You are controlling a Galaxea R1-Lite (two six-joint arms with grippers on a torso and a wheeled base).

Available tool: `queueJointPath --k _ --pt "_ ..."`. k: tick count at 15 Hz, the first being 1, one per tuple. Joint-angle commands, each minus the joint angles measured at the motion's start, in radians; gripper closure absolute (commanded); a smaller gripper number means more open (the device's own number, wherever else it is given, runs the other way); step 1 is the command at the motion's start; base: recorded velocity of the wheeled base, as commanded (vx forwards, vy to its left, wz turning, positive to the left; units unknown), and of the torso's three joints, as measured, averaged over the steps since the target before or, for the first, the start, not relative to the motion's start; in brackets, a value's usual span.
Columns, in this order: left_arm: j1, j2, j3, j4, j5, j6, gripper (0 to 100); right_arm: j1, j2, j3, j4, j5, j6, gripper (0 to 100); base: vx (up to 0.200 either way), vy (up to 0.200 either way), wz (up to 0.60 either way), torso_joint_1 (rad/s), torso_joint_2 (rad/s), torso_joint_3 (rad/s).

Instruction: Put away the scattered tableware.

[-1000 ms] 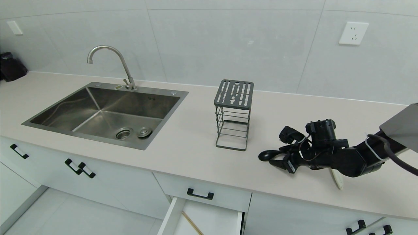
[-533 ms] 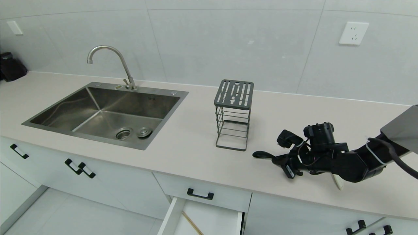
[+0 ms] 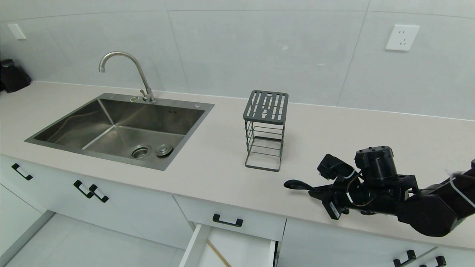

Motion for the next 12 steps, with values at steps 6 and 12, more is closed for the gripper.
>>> queueJointPath --k 6,12 --pt "-0.001 0.0 0.0 0.0 0.0 0.0 0 0.129 -0.091 0.097 -0.024 -0.028 0.006 100 0.0 0.0 0.0 0.0 0.0 0.0" --pt "0.001 0.0 0.0 0.0 0.0 0.0 0 0.244 -0.094 0.103 -0.026 -0.043 0.068 100 0.0 0.0 0.0 0.0 0.0 0.0"
